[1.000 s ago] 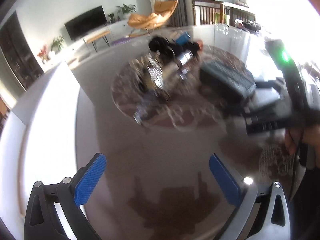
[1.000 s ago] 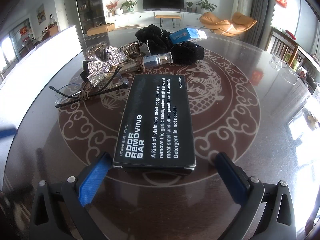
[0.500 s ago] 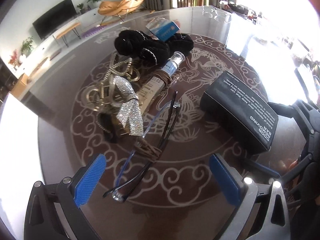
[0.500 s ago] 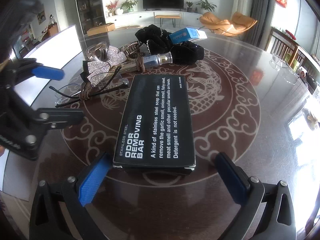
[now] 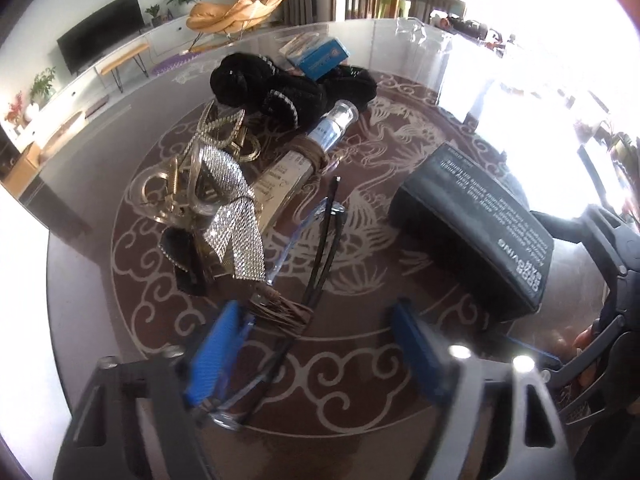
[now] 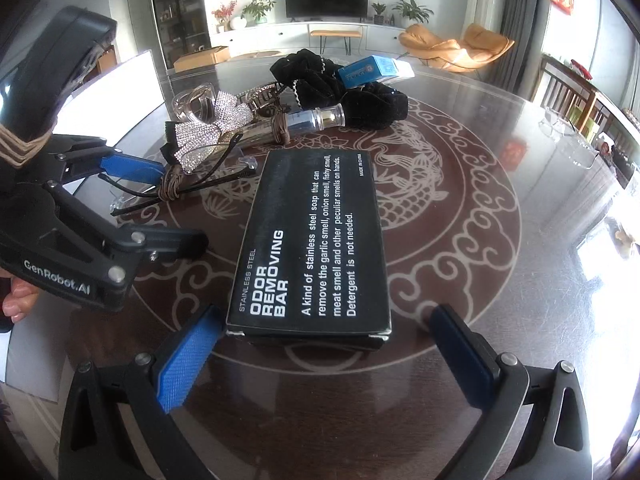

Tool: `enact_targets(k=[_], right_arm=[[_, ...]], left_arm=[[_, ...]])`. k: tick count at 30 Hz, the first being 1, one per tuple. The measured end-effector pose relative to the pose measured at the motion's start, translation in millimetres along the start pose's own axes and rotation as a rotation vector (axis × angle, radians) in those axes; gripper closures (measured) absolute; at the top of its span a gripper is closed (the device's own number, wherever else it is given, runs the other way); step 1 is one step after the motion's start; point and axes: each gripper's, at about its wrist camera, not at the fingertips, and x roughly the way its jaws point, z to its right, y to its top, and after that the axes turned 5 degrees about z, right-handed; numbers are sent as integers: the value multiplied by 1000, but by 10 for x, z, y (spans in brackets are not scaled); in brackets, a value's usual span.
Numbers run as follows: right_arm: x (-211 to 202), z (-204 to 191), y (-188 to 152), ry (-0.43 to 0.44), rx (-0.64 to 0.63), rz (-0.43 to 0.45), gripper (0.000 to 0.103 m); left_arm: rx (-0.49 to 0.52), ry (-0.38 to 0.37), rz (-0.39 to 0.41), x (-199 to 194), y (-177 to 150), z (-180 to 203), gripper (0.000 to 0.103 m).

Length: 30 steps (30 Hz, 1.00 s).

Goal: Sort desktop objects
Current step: 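Grasp the eyeglasses with the left gripper while the right gripper holds the black box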

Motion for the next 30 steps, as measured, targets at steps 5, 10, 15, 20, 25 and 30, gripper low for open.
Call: enact_targets(k=[5,10,15,20,25,30], right_arm=[[14,-5,-2,0,0,0,0],[25,0,-3,5,4,1,0],[48,-2,36,18,-8,-29,0],[143,-69,202,53,-47,-103,2],[117,-10,268,38,-42,-96,37],[-45,110,307,94,22,-119,44]], left_arm=[[-5,13,0,-74,-61,66,75],[-110,48,6,-233,-286,51,76],[-179,84,23,-414,-565,52,76],[-206,90,45,-609,-695,119,76],[-213,102,86,-795,-688,173,76],[-246,66,131,-1010,-697,205,76]])
